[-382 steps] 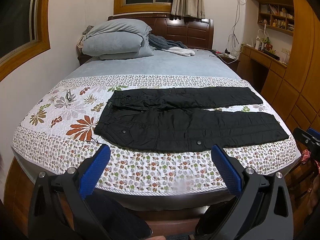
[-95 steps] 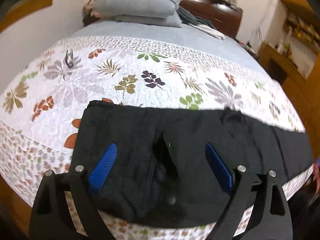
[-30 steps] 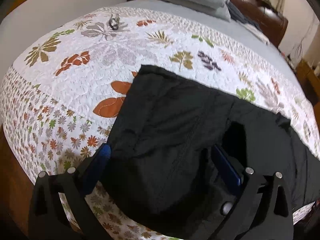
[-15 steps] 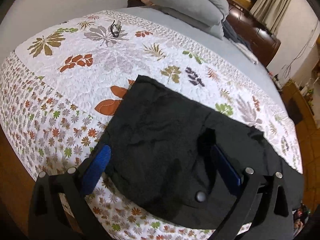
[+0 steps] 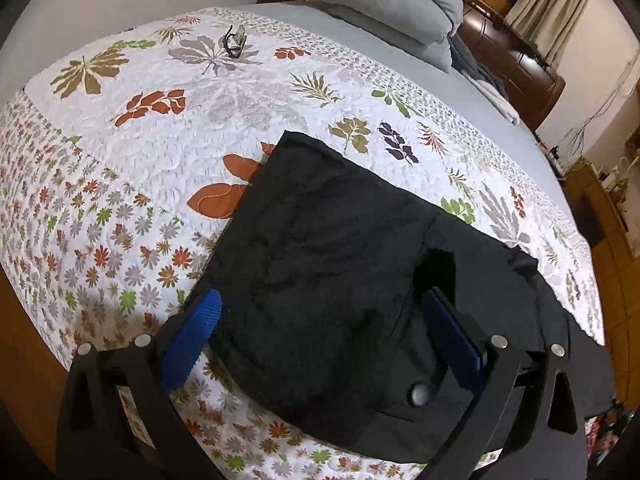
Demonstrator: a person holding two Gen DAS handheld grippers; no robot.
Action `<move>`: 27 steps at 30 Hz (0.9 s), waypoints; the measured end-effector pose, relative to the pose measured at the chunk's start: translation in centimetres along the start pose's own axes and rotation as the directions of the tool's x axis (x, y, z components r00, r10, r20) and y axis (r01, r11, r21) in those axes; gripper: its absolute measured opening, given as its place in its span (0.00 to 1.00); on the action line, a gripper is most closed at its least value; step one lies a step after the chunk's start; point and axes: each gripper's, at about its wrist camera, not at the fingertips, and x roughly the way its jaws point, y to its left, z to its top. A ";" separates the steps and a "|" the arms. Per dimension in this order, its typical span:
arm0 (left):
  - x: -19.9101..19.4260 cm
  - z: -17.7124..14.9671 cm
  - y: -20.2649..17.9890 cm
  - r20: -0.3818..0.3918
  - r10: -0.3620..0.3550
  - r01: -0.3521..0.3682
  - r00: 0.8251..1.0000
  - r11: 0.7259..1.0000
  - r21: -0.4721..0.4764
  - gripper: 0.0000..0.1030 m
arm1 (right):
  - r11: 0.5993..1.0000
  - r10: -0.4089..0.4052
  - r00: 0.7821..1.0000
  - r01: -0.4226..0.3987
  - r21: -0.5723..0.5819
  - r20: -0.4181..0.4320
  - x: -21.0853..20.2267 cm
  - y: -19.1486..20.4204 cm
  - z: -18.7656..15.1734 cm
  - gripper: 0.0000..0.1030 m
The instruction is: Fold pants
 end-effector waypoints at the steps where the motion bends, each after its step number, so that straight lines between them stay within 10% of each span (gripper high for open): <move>1: 0.0 -0.1 -0.2 0.001 0.013 -0.013 1.000 1.000 0.018 0.97 | 1.000 -0.004 1.000 0.004 -0.015 0.002 -0.2 0.7 0.1 0.18; 27: -0.3 -2.2 -2.2 0.127 0.139 -0.155 0.982 0.980 0.129 0.97 | 0.928 -0.084 0.996 0.081 -0.363 0.005 0.2 18.1 -3.8 0.17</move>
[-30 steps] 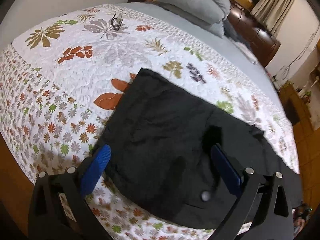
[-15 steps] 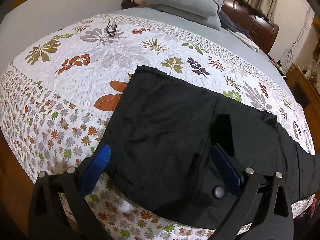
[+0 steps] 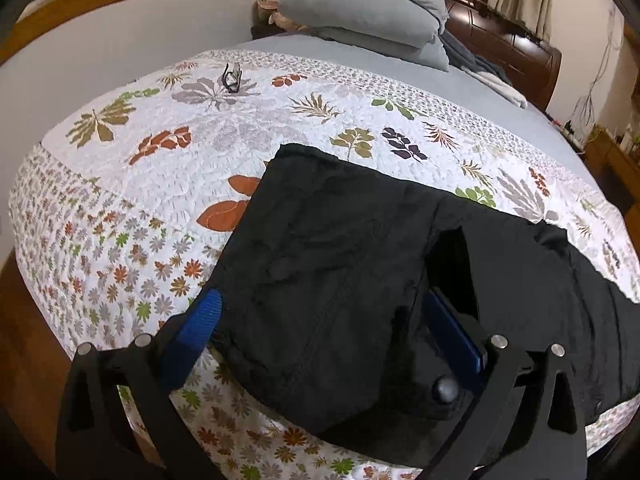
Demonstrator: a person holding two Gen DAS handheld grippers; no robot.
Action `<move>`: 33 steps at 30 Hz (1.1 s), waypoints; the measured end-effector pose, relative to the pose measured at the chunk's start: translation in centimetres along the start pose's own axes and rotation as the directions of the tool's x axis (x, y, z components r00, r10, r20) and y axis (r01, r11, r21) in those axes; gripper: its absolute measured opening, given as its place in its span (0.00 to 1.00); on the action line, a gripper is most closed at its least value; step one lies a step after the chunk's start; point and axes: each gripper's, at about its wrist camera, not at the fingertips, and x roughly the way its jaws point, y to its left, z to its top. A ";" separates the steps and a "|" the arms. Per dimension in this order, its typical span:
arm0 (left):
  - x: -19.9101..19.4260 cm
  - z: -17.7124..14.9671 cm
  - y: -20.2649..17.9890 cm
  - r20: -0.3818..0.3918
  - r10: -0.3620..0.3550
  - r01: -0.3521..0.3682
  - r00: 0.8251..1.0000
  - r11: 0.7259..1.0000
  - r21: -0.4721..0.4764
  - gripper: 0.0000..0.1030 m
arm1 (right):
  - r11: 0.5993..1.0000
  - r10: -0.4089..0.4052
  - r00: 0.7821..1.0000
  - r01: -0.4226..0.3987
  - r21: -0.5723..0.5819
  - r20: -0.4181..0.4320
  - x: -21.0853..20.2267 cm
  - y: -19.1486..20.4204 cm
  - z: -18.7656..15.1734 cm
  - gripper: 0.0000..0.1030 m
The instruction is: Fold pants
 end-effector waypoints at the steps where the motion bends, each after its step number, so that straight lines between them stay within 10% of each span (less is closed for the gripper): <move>1: 0.0 0.0 -0.1 -0.003 0.016 -0.016 1.000 1.000 0.002 0.97 | 1.000 -0.005 1.000 0.005 -0.010 -0.002 0.1 0.7 0.0 0.17; 33: -1.0 -0.2 -2.5 0.079 0.108 -0.118 0.991 0.984 0.133 0.97 | 0.942 0.016 0.997 -0.040 -0.332 -0.073 5.1 18.9 -4.3 0.17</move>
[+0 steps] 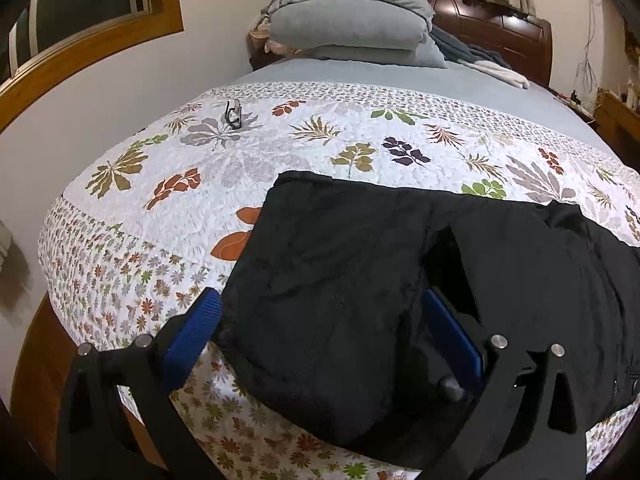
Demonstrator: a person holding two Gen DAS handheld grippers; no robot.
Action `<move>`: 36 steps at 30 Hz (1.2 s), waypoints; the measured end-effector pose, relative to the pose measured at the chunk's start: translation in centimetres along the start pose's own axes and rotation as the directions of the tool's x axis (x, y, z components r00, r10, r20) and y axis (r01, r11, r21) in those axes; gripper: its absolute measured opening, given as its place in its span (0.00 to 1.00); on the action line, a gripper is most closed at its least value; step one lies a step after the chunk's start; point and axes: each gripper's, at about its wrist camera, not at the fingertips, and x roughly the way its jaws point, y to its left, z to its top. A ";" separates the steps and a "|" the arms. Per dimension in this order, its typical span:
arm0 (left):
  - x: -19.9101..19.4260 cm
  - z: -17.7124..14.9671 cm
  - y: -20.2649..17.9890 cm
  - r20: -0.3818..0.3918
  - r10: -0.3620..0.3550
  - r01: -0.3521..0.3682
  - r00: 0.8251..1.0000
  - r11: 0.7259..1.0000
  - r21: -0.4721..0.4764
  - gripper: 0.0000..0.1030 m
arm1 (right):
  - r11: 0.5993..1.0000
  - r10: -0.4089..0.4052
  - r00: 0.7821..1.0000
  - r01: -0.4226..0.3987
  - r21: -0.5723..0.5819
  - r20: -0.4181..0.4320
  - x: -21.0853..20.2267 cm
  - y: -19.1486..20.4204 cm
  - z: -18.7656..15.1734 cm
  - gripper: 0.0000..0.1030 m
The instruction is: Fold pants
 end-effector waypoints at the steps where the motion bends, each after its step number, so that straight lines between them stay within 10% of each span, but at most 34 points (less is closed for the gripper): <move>1: 0.1 0.0 -0.1 -0.004 0.000 0.000 1.000 1.000 0.003 0.97 | 1.000 0.002 1.000 -0.002 -0.005 0.000 0.0 0.2 -0.1 0.17; 36: 1.6 -0.3 0.7 -0.063 -0.030 0.028 0.998 0.999 -0.041 0.97 | 0.927 -0.020 0.997 -0.008 -0.374 -0.069 2.5 10.4 -6.7 0.17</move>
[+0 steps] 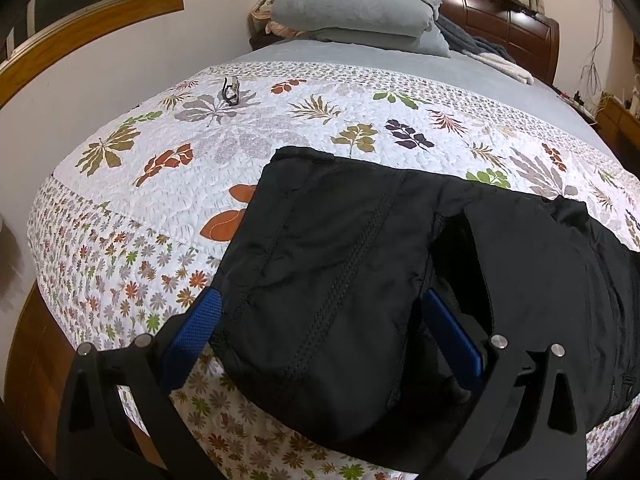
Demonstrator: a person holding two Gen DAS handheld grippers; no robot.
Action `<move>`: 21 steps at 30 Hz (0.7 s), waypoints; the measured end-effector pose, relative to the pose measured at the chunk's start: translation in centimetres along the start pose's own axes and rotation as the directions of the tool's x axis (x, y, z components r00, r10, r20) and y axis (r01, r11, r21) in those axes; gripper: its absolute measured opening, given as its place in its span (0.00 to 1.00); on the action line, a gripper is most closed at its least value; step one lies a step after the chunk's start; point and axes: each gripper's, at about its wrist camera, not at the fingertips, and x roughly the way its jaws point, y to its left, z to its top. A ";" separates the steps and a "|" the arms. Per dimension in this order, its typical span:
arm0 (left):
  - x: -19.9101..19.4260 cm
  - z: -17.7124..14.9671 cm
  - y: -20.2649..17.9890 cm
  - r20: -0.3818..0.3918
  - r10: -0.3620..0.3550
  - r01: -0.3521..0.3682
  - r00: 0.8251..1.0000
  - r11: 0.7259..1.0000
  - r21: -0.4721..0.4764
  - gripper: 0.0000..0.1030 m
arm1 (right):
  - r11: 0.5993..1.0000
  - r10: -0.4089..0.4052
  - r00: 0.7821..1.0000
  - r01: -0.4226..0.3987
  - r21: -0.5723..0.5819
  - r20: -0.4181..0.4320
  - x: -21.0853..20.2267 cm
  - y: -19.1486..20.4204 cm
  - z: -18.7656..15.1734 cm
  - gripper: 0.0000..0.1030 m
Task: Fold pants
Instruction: 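Hold the pants with the left gripper while the right gripper holds the raised leg end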
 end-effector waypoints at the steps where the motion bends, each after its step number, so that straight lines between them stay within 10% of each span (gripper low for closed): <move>1: 0.0 0.0 0.0 0.000 0.000 0.000 1.000 1.000 0.001 0.97 | 1.000 0.001 1.000 -0.001 -0.007 -0.005 0.1 0.2 -0.2 0.17; 21: 0.0 -0.1 -0.1 -0.001 -0.003 0.003 1.000 1.000 0.003 0.97 | 0.986 -0.028 0.996 0.014 -0.168 -0.081 2.9 4.7 -3.0 0.17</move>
